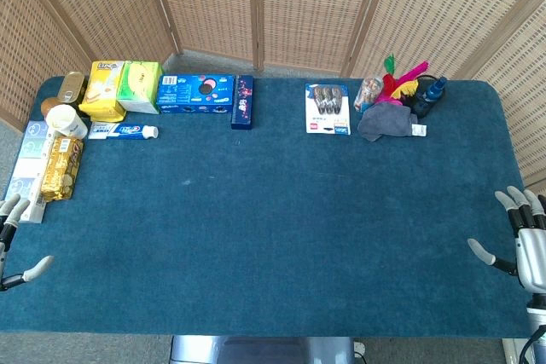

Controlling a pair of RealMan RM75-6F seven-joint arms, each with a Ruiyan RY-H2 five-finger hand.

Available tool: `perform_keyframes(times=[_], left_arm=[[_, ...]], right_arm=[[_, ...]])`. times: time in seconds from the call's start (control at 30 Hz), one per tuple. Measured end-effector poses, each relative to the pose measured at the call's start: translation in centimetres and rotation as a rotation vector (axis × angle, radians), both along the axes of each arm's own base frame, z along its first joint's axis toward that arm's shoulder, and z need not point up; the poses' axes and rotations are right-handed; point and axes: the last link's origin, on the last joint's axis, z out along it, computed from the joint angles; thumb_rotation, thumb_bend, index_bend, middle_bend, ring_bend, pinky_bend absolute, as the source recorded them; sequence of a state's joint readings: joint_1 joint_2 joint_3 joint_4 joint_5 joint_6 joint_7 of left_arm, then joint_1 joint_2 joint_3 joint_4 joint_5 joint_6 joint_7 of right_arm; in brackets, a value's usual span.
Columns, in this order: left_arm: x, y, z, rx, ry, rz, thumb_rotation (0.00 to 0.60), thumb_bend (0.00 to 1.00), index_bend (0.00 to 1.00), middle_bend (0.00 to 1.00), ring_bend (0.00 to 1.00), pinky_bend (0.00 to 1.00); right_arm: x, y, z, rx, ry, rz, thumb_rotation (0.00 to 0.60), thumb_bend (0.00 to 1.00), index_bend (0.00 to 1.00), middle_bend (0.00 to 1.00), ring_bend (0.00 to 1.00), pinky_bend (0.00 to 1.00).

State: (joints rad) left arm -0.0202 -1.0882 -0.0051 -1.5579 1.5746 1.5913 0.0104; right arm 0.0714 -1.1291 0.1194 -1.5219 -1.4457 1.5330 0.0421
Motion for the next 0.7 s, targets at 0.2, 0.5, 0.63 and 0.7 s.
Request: perform_keyframes(times=[0.2, 0.5, 0.63, 0.7], left_arm=[[-0.07, 0.01, -0.05, -0.008, 0.010, 0.003, 0.000, 0.00, 0.00, 0.00, 0.00, 0.00], [-0.11, 0.11, 0.02, -0.014, 0.002, 0.001, 0.000, 0.00, 0.05, 0.02, 0.01, 0.00], [0.04, 0.41, 0.09, -0.014, -0.017, -0.018, 0.000, 0.00, 0.75, 0.74, 0.63, 0.42], [0.29, 0.78, 0.18, 0.001, -0.042, -0.049, 0.000, 0.00, 0.97, 0.98, 0.92, 0.82]], right_arm=[[-0.01, 0.02, -0.02, 0.000, 0.003, 0.000, 0.000, 0.00, 0.12, 0.00, 0.00, 0.00], [0.13, 0.08, -0.01, 0.004, -0.005, 0.014, 0.000, 0.00, 0.25, 0.16, 0.05, 0.00], [0.42, -0.08, 0.04, -0.005, -0.014, 0.041, 0.000, 0.00, 0.80, 0.72, 0.54, 0.32], [0.79, -0.30, 0.19, -0.036, -0.018, 0.082, 0.000, 0.00, 0.97, 0.91, 0.79, 0.72]])
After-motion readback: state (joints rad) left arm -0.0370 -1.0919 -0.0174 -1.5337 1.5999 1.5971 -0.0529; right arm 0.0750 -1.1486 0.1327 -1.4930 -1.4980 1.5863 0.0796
